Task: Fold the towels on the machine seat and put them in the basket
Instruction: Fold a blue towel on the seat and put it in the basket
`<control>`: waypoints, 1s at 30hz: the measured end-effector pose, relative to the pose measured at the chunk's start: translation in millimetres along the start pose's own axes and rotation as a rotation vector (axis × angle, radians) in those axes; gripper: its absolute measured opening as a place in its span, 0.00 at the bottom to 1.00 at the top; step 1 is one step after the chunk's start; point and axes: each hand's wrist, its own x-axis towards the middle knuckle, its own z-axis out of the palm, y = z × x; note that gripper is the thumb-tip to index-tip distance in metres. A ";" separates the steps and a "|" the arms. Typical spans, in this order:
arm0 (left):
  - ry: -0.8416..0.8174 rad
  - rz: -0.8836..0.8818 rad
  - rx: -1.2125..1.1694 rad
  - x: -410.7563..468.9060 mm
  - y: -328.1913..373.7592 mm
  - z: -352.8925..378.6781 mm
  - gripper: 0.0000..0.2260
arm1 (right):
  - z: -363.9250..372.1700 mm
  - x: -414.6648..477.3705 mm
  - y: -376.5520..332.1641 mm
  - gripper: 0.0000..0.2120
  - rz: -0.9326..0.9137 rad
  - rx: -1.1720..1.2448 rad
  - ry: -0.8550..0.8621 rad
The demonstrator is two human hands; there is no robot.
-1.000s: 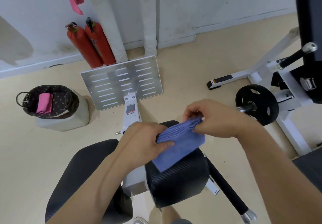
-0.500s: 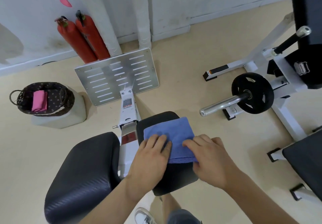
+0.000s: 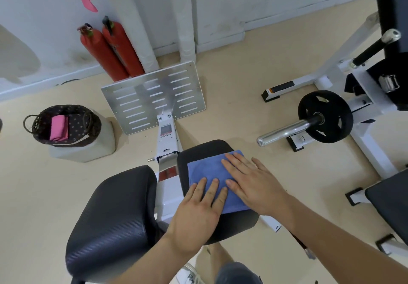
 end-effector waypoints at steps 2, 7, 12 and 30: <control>0.014 0.012 -0.005 2.2 -0.4 -1.4 0.20 | -3.8 -2.4 -0.4 0.33 0.026 -0.036 0.015; -0.105 0.051 -0.079 4.4 -6.1 -7.8 0.30 | -3.0 -19.5 0.8 0.22 -0.225 -0.117 0.136; -0.033 0.110 -0.203 4.4 -19.4 -14.0 0.21 | -9.8 -42.7 3.5 0.39 -0.292 -0.184 0.005; -0.131 -0.711 -1.048 35.3 -63.4 -22.9 0.05 | -55.7 -0.6 15.3 0.09 0.017 0.355 0.058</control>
